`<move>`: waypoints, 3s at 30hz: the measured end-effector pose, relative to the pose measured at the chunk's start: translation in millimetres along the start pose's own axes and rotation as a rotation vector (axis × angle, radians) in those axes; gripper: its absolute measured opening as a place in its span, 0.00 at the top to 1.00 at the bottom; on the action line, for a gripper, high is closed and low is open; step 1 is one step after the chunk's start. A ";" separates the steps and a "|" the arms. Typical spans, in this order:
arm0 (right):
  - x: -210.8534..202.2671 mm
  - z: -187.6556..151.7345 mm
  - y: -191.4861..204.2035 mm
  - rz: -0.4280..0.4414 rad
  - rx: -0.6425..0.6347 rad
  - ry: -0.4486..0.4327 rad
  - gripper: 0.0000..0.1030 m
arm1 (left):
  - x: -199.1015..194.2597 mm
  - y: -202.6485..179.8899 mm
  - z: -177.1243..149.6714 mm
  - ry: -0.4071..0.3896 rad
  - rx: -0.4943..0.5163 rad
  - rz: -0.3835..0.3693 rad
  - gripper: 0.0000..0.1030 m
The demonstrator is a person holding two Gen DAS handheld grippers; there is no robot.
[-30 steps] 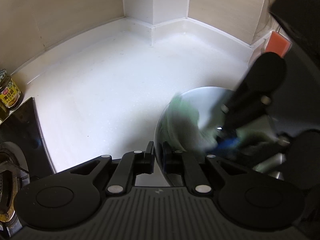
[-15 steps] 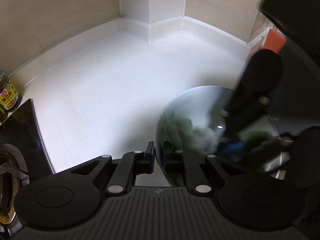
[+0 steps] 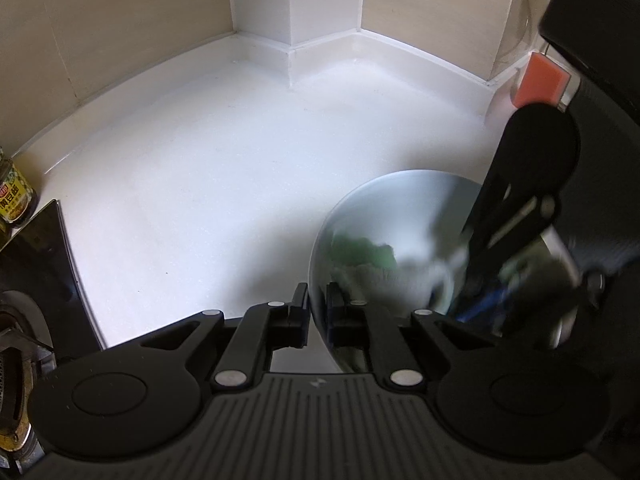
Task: Clean bowl
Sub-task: 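Hold the rim with the left gripper while the right gripper wipes with the grey side, then lift the cloth up out of the bowl with the right gripper, then hold the rim with the left gripper while the right gripper wipes the bowl rim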
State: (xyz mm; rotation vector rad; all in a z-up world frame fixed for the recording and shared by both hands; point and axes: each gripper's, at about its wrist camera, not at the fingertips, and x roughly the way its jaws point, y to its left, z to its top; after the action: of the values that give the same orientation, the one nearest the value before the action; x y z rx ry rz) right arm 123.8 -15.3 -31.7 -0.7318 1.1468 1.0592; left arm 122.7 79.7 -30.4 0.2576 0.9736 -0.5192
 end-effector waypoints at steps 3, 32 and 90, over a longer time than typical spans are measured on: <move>1.3 -4.7 -6.9 -0.138 -0.031 0.083 0.96 | 0.3 -1.2 1.6 0.000 0.011 0.007 0.93; -65.8 -62.7 1.5 -0.055 0.365 -0.281 0.95 | 4.0 5.0 3.0 0.008 -0.013 0.012 0.94; -35.4 -85.0 -73.8 -0.080 0.487 -0.080 0.76 | 21.9 -5.7 28.8 0.029 0.218 -0.052 0.92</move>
State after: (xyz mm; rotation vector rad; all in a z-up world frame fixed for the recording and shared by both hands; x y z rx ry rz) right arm 160.4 -127.3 -25.6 -0.3433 1.2321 0.6943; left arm 150.3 55.8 -33.0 0.4375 0.9540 -0.6718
